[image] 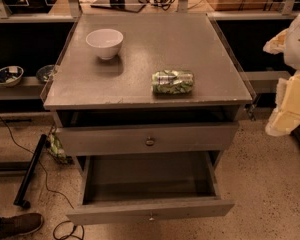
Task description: Close middle drawer
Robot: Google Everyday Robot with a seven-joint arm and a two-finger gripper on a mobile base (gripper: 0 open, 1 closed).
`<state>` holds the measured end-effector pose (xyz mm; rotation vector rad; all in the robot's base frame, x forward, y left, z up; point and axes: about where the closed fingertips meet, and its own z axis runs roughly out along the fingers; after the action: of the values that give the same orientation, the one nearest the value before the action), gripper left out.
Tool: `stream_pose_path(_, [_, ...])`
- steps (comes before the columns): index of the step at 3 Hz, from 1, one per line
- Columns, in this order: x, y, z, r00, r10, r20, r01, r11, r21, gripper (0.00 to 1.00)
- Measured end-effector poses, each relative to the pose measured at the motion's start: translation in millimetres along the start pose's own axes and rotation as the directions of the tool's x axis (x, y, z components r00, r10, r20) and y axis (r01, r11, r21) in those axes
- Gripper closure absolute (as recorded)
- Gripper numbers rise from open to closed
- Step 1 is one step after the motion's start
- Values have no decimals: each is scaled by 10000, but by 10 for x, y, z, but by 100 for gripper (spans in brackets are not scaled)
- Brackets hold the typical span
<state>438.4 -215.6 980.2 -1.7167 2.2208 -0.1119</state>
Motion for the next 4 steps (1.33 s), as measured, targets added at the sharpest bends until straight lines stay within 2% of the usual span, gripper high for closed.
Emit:
stream_pose_path(1, [0, 0, 0, 10000, 0, 0, 0, 10000, 0, 0])
stream_pose_path(2, [0, 0, 0, 10000, 0, 0, 0, 10000, 1, 11])
stream_pose_path(4, [0, 0, 0, 10000, 0, 0, 0, 10000, 1, 57])
